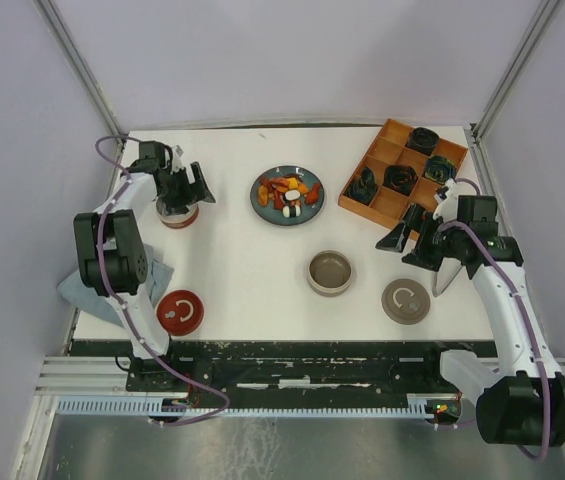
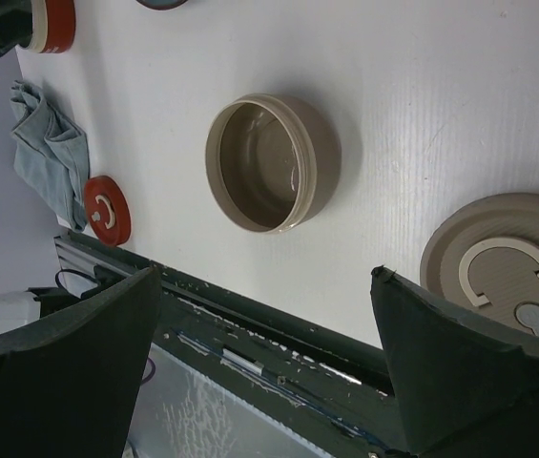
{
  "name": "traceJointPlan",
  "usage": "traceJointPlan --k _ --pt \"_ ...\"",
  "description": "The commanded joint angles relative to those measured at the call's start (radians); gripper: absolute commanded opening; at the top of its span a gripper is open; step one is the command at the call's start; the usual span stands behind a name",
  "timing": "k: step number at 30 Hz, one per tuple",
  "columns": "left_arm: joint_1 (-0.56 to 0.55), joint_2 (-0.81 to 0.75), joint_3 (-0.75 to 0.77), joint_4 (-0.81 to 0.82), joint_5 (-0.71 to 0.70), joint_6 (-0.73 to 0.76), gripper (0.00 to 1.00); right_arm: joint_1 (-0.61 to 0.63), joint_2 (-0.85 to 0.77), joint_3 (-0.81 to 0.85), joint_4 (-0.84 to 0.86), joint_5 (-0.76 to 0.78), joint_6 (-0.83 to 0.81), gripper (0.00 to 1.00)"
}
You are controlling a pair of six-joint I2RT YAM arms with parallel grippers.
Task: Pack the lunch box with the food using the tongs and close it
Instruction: Move the packing box to the center of the board.
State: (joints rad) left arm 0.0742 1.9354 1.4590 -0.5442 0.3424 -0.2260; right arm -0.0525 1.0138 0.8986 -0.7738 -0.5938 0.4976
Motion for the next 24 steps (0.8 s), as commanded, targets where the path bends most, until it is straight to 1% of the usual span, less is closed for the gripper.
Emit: traceJointPlan --k 1,2,4,9,12,16,21,24 --pt "-0.028 -0.101 -0.087 0.021 0.103 0.017 0.93 0.000 0.007 -0.007 0.053 -0.011 -0.004 0.99" --pt "-0.040 -0.117 -0.106 0.020 0.093 0.015 0.91 0.000 0.009 -0.009 0.056 -0.011 -0.002 0.99" --pt "-0.072 -0.175 -0.180 0.070 0.072 -0.028 0.89 0.000 0.012 -0.008 0.057 -0.011 -0.001 0.99" --pt "-0.187 -0.320 -0.353 0.150 0.017 -0.110 0.89 0.000 0.029 -0.013 0.069 -0.004 0.028 0.99" --pt "-0.252 -0.384 -0.428 0.194 0.017 -0.162 0.89 0.000 0.042 -0.010 0.054 0.016 0.029 0.99" --pt "-0.325 -0.443 -0.491 0.217 0.006 -0.215 0.89 0.000 0.050 -0.016 0.044 0.034 0.028 0.99" --pt "-0.424 -0.458 -0.561 0.257 0.008 -0.271 0.89 0.000 0.054 -0.023 0.035 0.047 0.034 0.99" --pt "-0.501 -0.473 -0.570 0.283 0.000 -0.314 0.88 0.000 0.050 -0.018 0.026 0.051 0.030 0.99"
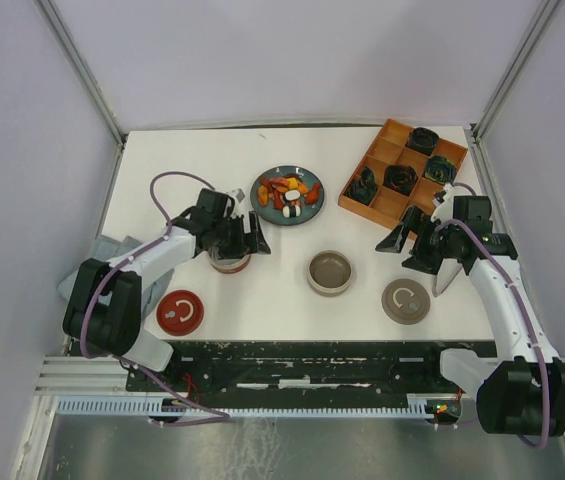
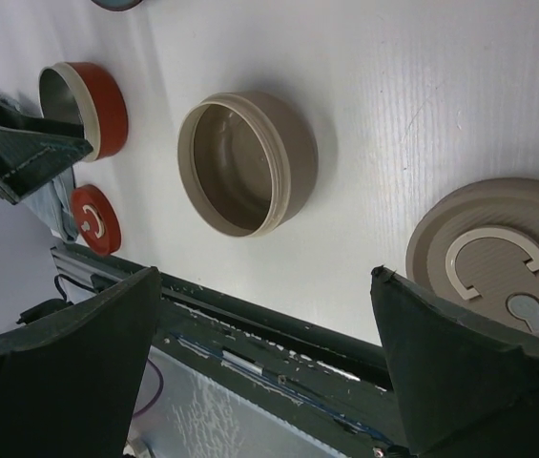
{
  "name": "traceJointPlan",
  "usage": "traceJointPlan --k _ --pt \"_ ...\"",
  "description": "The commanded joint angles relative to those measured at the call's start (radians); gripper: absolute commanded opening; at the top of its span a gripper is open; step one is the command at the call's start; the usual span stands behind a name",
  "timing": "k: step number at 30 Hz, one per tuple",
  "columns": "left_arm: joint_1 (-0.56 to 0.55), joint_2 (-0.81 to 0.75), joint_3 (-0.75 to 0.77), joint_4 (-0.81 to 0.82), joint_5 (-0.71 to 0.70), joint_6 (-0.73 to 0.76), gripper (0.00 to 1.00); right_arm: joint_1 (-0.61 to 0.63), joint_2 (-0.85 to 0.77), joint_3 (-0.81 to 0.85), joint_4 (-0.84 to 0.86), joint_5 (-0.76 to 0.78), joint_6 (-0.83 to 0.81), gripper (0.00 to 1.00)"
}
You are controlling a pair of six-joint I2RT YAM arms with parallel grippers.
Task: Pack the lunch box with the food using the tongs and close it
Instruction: Move the packing box to the center of the board.
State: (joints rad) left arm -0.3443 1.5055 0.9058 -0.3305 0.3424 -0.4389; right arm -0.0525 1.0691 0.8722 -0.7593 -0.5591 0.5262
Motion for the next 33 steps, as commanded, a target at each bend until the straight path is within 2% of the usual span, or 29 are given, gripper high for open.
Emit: traceJointPlan --k 1,4,8,13,15,21,27,33 --pt "-0.107 -0.046 -0.010 0.070 -0.010 -0.110 0.88 0.000 -0.008 0.015 0.004 0.029 -0.004 0.99" --pt "-0.158 -0.058 0.019 0.056 -0.037 -0.134 0.89 0.000 -0.028 0.068 -0.060 0.164 -0.029 0.99" --pt "-0.201 -0.097 0.045 0.025 -0.090 -0.146 0.88 0.000 -0.048 0.140 -0.157 0.462 -0.028 0.99" --pt "-0.203 -0.154 0.034 -0.016 -0.113 -0.115 0.90 -0.001 -0.033 0.204 -0.277 0.837 -0.044 0.99" --pt "-0.203 -0.178 0.025 -0.021 -0.115 -0.102 0.91 -0.004 -0.007 0.214 -0.308 0.937 -0.032 0.99" --pt "-0.203 -0.262 0.021 -0.060 -0.136 -0.030 0.94 -0.067 0.123 0.254 -0.338 0.943 -0.025 0.99" --pt "-0.202 -0.364 -0.025 -0.107 -0.156 0.053 0.98 -0.192 0.266 0.248 -0.331 0.706 -0.098 0.99" --pt "-0.202 -0.483 -0.118 -0.064 -0.144 0.063 0.99 -0.247 0.458 0.345 -0.377 0.604 -0.124 0.99"
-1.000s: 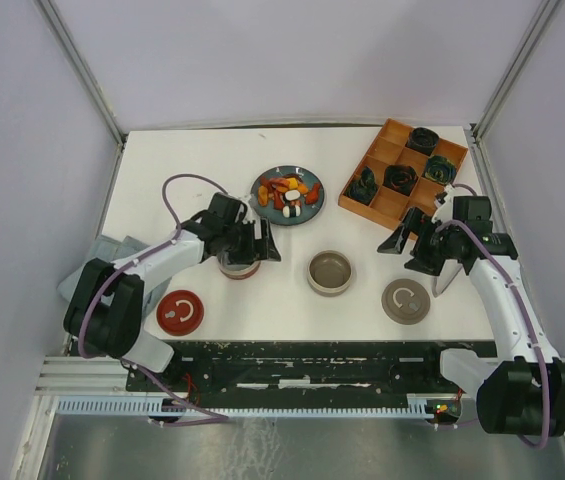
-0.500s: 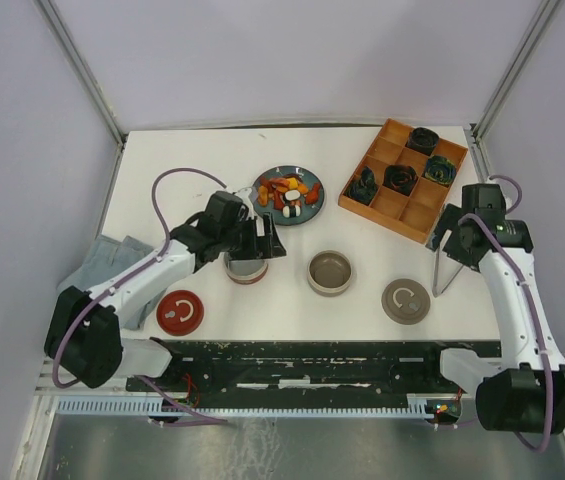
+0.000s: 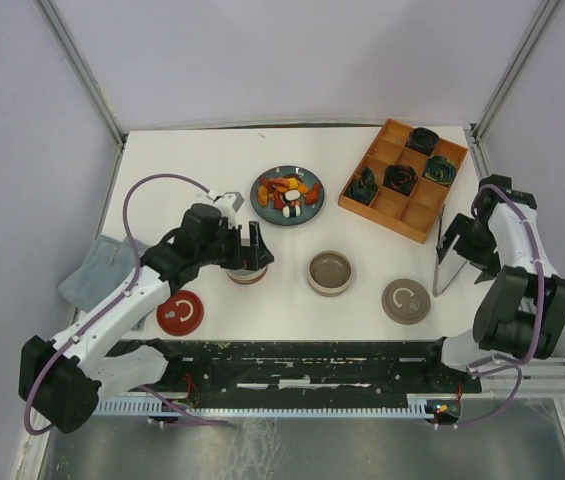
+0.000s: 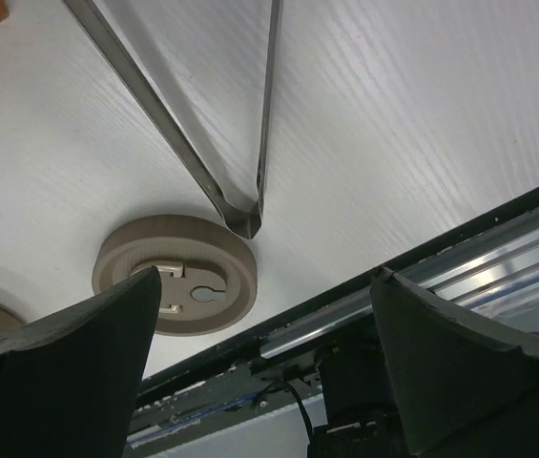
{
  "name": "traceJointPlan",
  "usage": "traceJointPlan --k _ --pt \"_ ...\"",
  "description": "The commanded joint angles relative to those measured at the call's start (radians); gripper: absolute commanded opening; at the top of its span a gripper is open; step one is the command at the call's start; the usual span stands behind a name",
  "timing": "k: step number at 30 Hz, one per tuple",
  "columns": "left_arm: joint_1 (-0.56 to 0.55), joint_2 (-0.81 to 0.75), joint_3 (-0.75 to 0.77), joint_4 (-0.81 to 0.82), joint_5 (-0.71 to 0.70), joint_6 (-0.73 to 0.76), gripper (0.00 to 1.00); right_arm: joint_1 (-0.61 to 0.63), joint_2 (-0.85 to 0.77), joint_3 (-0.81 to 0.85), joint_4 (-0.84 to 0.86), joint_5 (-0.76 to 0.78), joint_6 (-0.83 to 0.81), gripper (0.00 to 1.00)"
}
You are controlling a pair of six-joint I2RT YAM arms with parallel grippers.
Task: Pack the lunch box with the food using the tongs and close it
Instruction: Move the packing box to the center of the board, then pick up the clamp at the center of the board.
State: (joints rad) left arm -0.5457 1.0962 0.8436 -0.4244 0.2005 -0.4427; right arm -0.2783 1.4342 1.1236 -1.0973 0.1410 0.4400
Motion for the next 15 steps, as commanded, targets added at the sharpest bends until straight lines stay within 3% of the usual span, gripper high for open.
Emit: traceJointPlan --k 1,15 --pt "0.000 -0.086 -0.066 0.029 -0.003 0.069 0.99 -0.021 0.122 0.115 -0.058 -0.088 -0.043 0.99" --pt "0.000 -0.177 -0.149 0.011 -0.059 0.106 0.99 -0.022 0.286 0.143 0.039 -0.033 -0.051 0.98"
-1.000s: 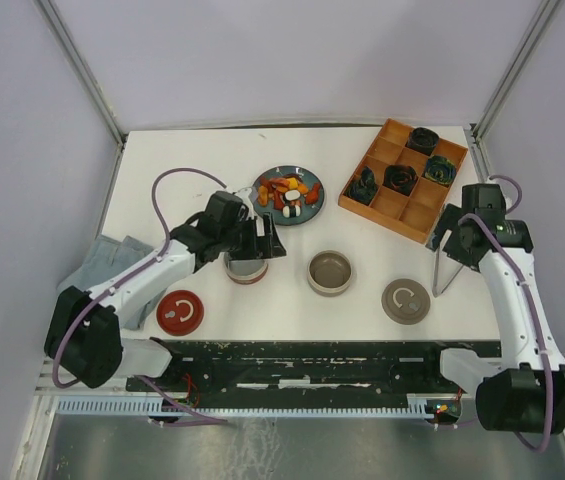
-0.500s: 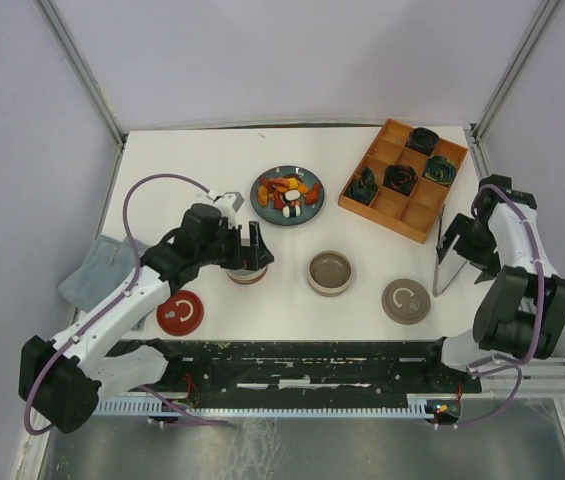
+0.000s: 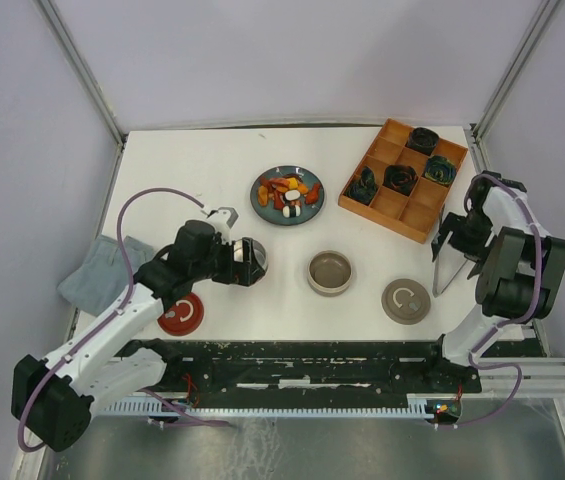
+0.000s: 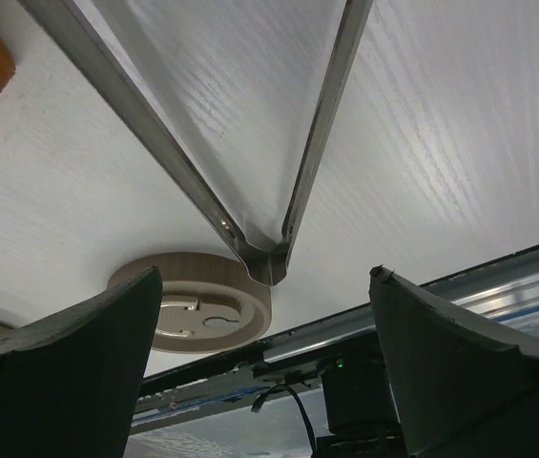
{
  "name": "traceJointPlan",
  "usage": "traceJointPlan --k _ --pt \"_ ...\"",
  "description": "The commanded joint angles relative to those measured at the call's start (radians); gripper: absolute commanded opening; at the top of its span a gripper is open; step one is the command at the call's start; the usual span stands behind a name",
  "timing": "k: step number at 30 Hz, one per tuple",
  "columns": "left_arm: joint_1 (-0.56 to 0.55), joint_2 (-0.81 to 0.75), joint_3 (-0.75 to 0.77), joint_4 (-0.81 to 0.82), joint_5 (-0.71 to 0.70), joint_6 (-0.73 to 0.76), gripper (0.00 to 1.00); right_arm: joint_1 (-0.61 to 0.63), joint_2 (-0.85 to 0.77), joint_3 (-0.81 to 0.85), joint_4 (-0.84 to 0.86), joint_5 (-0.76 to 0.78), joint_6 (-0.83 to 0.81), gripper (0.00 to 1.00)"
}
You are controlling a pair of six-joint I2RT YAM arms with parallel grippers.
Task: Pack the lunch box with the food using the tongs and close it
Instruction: Pick up the clamp at the center of the board.
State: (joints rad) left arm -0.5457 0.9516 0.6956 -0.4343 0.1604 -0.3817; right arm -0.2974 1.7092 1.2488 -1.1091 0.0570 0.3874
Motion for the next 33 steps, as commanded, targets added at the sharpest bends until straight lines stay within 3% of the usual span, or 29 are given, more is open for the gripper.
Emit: traceJointPlan --k 1,4,8,18,27,33 --pt "0.000 -0.037 -0.002 0.020 -0.026 0.045 0.99 -0.003 0.022 0.026 0.050 0.060 0.005 0.97" --pt "0.000 -0.042 -0.005 0.021 -0.040 0.045 0.99 0.000 0.060 0.056 0.045 -0.008 -0.010 0.94" --pt "0.000 -0.026 0.005 0.025 -0.066 0.044 0.99 0.000 0.121 0.092 0.067 0.061 -0.003 0.93" --pt "-0.001 -0.031 0.002 0.008 -0.108 0.041 0.99 0.010 0.248 0.178 0.104 0.006 -0.051 0.85" --pt "0.000 -0.024 0.002 0.000 -0.113 0.041 0.99 0.025 0.286 0.114 0.181 0.017 -0.042 0.85" --pt "-0.001 -0.024 0.002 0.000 -0.116 0.041 0.99 0.024 0.283 0.091 0.222 0.048 -0.031 0.91"
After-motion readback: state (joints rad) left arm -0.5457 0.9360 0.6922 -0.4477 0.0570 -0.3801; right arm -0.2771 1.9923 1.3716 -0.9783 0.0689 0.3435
